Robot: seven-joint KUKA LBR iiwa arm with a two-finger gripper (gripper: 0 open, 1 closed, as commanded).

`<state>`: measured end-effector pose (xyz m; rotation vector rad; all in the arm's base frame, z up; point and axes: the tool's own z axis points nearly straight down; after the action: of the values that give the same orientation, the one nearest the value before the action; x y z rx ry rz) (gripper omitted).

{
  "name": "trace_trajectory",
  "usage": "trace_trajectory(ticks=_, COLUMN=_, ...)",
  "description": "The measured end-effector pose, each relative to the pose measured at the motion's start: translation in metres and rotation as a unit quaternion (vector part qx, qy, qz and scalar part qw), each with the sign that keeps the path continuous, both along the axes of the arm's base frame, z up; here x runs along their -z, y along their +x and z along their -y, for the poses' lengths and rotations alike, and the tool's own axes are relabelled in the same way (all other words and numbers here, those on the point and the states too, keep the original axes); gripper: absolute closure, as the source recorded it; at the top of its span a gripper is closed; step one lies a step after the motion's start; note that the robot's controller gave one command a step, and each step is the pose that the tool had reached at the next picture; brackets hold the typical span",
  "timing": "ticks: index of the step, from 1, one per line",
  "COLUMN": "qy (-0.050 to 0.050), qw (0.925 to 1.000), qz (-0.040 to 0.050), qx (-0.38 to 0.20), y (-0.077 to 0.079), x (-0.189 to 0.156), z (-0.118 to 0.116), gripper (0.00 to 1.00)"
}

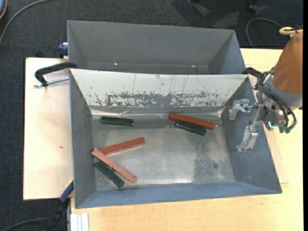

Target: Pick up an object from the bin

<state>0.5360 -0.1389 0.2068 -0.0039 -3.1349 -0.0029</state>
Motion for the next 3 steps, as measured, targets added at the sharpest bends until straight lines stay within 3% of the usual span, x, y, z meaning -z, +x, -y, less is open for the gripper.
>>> trace_trajectory(ticks=1, qy=0.001, qw=0.9998, qz=0.0014, qx=0.020, y=0.011, x=0.046, z=-0.044, gripper=0.00)
trace_trajectory(ticks=2, qy=-0.001, qw=0.9931, qz=0.0040, qx=0.117, y=0.052, x=0.133, z=-0.020, gripper=0.00)
trace_trajectory(ticks=3, qy=0.000, qw=0.9978, qz=0.0065, qx=0.066, y=0.064, x=0.133, z=-0.064, gripper=0.00)
